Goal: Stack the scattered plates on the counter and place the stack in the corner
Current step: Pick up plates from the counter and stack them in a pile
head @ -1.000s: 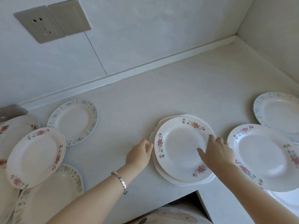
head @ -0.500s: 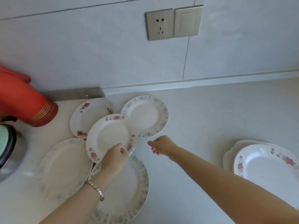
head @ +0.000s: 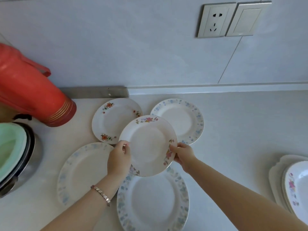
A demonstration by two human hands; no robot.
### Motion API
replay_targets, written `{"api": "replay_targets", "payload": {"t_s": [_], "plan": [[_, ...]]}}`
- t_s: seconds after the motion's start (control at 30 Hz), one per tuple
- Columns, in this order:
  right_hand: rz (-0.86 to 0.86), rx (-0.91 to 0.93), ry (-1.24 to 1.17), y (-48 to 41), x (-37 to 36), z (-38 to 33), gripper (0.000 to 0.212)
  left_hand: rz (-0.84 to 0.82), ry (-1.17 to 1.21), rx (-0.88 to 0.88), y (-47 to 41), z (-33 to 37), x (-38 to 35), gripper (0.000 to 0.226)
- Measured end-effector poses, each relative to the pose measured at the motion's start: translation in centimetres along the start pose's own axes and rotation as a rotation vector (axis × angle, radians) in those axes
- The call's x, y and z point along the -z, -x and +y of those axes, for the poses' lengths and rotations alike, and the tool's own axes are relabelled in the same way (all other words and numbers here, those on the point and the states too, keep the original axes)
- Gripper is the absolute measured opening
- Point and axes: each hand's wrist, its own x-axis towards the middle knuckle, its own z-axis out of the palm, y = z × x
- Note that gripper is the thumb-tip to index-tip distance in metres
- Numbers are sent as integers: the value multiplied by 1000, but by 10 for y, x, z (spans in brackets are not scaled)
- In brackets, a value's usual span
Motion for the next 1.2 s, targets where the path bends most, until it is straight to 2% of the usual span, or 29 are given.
{"api": "replay_targets", "payload": {"t_s": [0.07,0.13,0.23,0.37,0.43,0.5,0.6,0.93,1.07,1.17,1.2], "plan": [[41,58,-12,11,23,-5,9,112,91,-14,-5,10,0,24],[109,112,-49,25,52,-11,9,112,152,19,-16,16,-10,26],[265,185,-123,45,100,-16,13,-41,247,251,-43,22,-45,22],[415,225,-241,63,156,-11,15,-280,573,616,-59,46,-89,16],[445,230,-308,71,174,-4,17,-372,715,694,-60,59,-103,11],[475,228,-368,75,188,5,17,-363,782,731,-61,67,-112,27],[511,202,-424,81,204,20,17,-290,778,707,-63,70,-117,40],[502,184,-755,101,257,36,18,-210,662,472,-22,104,-86,39],[506,271,-893,115,299,21,16,-272,615,349,23,131,-87,34],[516,339,-976,130,343,4,14,-374,589,254,63,160,-103,15],[509,355,-986,134,359,-1,14,-411,575,230,77,169,-113,19]]}}
